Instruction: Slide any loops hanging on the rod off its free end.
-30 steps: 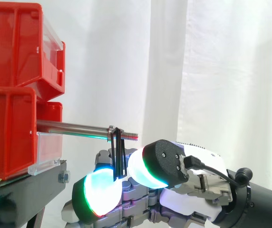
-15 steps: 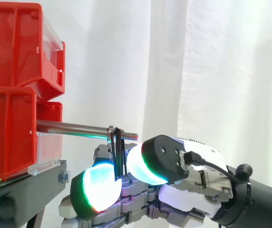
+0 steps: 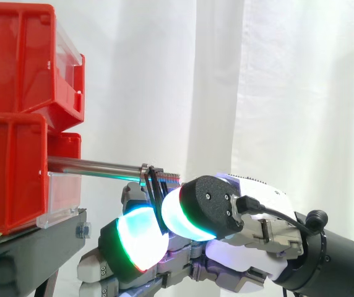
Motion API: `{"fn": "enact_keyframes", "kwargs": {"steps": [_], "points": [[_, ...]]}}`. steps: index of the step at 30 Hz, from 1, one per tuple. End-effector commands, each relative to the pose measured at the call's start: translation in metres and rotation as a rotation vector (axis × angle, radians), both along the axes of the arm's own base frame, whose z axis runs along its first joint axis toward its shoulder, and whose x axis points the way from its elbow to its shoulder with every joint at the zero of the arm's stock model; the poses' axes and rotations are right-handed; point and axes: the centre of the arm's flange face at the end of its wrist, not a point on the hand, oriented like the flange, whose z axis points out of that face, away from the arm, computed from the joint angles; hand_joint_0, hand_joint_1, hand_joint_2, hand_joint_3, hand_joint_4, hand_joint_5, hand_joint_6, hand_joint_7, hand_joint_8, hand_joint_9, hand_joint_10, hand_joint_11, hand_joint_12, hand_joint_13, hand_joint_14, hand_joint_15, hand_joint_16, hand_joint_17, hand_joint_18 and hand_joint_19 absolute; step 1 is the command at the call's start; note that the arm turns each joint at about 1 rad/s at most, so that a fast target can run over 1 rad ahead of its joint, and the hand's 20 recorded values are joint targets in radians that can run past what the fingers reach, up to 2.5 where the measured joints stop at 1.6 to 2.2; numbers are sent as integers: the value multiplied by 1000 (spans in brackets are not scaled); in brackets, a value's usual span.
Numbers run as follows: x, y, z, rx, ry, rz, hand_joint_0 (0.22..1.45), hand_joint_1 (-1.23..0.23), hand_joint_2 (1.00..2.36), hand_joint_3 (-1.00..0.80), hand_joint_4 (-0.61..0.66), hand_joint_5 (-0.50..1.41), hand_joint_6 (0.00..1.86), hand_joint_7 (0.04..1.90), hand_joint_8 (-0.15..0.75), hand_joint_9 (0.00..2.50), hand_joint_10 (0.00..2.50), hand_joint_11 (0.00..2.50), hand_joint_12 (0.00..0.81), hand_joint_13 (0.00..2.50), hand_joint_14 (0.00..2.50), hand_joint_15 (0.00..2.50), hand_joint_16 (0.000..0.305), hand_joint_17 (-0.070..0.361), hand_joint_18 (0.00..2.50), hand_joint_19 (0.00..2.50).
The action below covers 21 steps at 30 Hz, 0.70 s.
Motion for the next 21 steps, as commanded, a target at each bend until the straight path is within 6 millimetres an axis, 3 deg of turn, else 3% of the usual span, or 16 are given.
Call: {"fn": "enact_keyframes", "kwargs": {"steps": [1, 9, 21], "points": [[0, 0, 0, -2, -1, 5, 593, -595, 1020, -291, 225, -183, 596, 1457, 302, 692, 6, 185, 283, 704, 0, 34, 50, 114, 768, 299], [-1, -2, 0, -7, -1, 14, 598, -608, 1022, -268, 210, -214, 739, 1357, 303, 711, 7, 208, 280, 725, 1, 42, 50, 112, 790, 297], [-1, -6, 4, -16, -4, 32, 584, -601, 1030, -169, 179, -220, 787, 1340, 304, 716, 7, 214, 281, 732, 2, 46, 50, 113, 796, 302]]}}
